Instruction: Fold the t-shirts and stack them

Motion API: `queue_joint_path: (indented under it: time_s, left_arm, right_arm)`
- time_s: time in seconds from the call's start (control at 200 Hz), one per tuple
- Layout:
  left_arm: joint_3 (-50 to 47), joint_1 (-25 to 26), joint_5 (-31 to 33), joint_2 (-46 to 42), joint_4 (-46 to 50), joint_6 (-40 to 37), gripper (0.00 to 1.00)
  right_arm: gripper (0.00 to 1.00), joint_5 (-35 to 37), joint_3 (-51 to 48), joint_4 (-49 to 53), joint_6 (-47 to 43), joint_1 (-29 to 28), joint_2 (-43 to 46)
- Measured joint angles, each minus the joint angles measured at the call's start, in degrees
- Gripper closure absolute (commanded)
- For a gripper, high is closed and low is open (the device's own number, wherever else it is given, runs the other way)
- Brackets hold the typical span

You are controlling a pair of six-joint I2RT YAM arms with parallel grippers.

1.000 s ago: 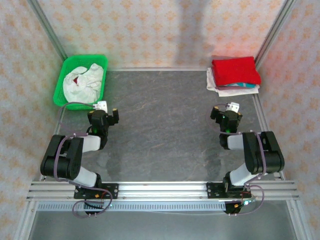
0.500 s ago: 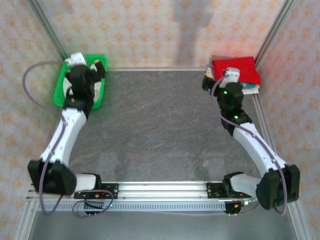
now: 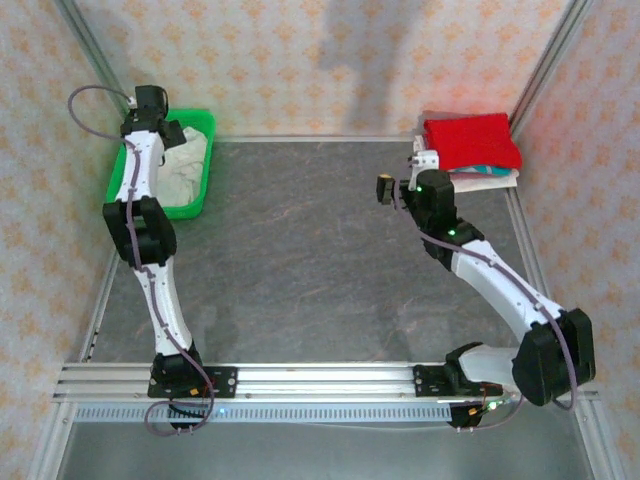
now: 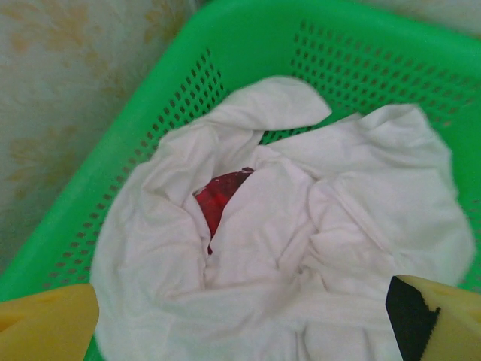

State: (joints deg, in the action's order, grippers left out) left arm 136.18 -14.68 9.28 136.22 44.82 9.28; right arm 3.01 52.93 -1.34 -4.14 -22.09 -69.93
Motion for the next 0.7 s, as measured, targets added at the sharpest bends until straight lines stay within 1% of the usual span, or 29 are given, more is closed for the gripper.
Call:
queue_joint_path:
  time_s: [0.1, 0.245, 0.285, 0.3, 0.315, 0.4, 0.46, 0.485, 0.581, 0.651, 0.701]
  left_arm:
    - [7.5, -0.5, -0.6, 7.3, 3.5, 0.9, 0.0]
    - [9.3, -0.9, -2.5, 12.6, 5.7, 3.0, 0.0]
    - [9.3, -1.1, -3.1, 13.6, 5.9, 3.4, 0.01]
    - [9.3, -1.1, -3.3, 14.0, 6.0, 3.7, 0.03]
    - [9.3, -1.2, -3.4, 14.3, 6.0, 4.0, 0.06]
    - [9.3, -1.6, -4.7, 15.9, 6.0, 5.1, 0.32]
    - [9.3, -2.1, -6.1, 16.4, 5.8, 5.9, 0.54]
    - [9.5, -2.3, -6.6, 16.5, 5.7, 6.7, 0.62]
    - [10.4, -3.2, -9.0, 16.5, 5.0, 7.9, 0.79]
    - [10.6, -3.8, -10.4, 16.4, 4.3, 8.3, 0.96]
    - [10.6, -4.1, -11.2, 16.2, 4.2, 8.5, 1.0]
  right_arm:
    - [0.01, 1.3, -1.9, 1.7, 0.0, 0.0, 3.5]
    - [0.01, 3.0, -3.3, 3.3, 0.0, 0.0, 7.0]
    - [0.0, 3.3, -3.7, 3.4, 0.0, 0.0, 7.7]
    - [0.0, 3.5, -3.9, 3.4, 0.0, 0.0, 7.9]
    - [0.0, 3.7, -4.2, 3.3, 0.0, 0.0, 8.2]
    - [0.0, 4.5, -5.4, 3.5, 0.0, 0.0, 8.9]
    - [0.0, 4.7, -5.5, 3.8, 0.0, 0.0, 8.9]
    - [0.0, 4.7, -5.5, 3.9, 0.0, 0.0, 8.8]
    - [0.0, 4.7, -5.0, 4.9, 0.0, 0.0, 8.4]
    - [0.0, 4.7, -4.3, 5.6, 0.3, 0.0, 8.2]
    - [0.0, 4.7, -4.1, 5.6, 0.6, 0.0, 8.2]
